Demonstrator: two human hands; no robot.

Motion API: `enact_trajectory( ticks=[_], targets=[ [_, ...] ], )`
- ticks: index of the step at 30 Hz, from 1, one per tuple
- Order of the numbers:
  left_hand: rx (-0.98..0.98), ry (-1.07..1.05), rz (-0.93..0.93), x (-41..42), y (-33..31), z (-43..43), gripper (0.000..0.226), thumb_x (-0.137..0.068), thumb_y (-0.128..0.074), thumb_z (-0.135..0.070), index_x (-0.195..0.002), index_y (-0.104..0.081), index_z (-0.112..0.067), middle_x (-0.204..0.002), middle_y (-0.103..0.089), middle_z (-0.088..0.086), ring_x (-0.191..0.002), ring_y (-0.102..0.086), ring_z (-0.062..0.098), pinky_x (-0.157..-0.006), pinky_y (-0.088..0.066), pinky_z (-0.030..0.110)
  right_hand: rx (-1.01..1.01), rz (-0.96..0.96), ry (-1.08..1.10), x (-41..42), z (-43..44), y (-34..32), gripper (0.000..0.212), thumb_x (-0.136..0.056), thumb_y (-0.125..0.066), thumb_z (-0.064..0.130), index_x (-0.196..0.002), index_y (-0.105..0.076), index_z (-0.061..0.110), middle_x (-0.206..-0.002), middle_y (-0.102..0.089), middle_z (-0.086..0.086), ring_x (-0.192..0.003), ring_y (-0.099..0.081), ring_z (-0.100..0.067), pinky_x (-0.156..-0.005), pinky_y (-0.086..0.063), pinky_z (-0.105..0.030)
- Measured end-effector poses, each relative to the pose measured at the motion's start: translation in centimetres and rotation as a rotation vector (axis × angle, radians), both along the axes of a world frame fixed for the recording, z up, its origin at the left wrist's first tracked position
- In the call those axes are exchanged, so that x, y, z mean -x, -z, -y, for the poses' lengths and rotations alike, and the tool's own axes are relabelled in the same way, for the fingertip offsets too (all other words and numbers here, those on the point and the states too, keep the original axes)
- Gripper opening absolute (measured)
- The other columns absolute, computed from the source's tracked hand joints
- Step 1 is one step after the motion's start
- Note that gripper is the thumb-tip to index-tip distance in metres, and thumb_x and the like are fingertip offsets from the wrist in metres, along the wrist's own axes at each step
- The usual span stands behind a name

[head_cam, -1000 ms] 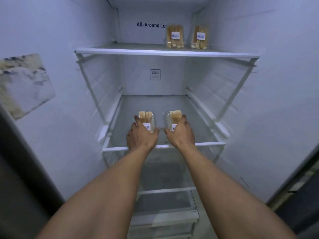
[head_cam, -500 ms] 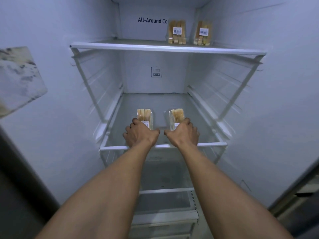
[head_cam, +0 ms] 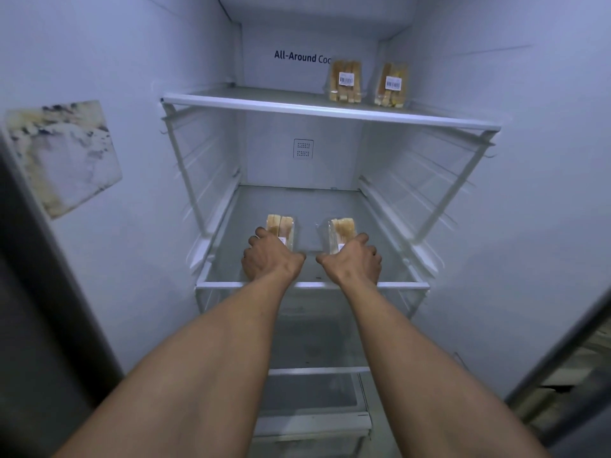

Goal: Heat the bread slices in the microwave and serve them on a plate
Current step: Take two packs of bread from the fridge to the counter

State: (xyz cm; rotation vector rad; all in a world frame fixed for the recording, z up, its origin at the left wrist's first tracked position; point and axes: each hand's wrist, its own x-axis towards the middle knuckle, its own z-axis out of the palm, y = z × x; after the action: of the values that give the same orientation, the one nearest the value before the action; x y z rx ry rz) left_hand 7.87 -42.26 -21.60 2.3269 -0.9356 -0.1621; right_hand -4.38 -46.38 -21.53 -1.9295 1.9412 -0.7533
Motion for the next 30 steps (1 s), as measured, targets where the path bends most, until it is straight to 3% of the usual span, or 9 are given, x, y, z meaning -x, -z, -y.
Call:
enact_trajectory(
  ticks=[13, 21, 30],
  targets=[
    [0.083, -0.060, 0.017, 2.3, -5.5, -9.0, 0.083, -0.072, -0.081, -0.046, -0.133, -0.041, -0.006, -0.133, -0.055, 0.015, -0.120, -0.057, 0.033, -0.092, -0.047, 0.039, 0.052, 0.042, 0.002, 2.0, -7.6, -6.2, 0.091, -0.073, -0.077, 0.053, -0.135, -0.035, 0.002, -0.133, -0.052, -0.024, -0.121, -0.049, -0.039, -0.098, -0.042, -0.041],
    [0.147, -0.070, 0.018, 5.6, -9.2, -17.3, 0.083, -0.070, -0.081, -0.045, -0.132, -0.042, -0.007, -0.133, -0.056, 0.014, -0.120, -0.058, 0.033, -0.095, -0.048, 0.038, 0.110, 0.061, 0.005, 4.8, -16.2, -10.5, 0.083, -0.072, -0.077, 0.048, -0.130, -0.038, 0.003, -0.131, -0.051, -0.025, -0.119, -0.049, -0.040, -0.098, -0.043, -0.043],
    [0.158, -0.044, 0.052, 9.0, -11.9, -28.7, 0.082, -0.071, -0.083, -0.047, -0.131, -0.042, -0.008, -0.126, -0.056, 0.014, -0.110, -0.059, 0.032, -0.088, -0.049, 0.040, 0.121, 0.068, 0.011, 7.9, -28.2, -13.6, 0.088, -0.072, -0.077, 0.048, -0.136, -0.034, 0.004, -0.133, -0.049, -0.024, -0.118, -0.051, -0.039, -0.097, -0.045, -0.044]
  ],
)
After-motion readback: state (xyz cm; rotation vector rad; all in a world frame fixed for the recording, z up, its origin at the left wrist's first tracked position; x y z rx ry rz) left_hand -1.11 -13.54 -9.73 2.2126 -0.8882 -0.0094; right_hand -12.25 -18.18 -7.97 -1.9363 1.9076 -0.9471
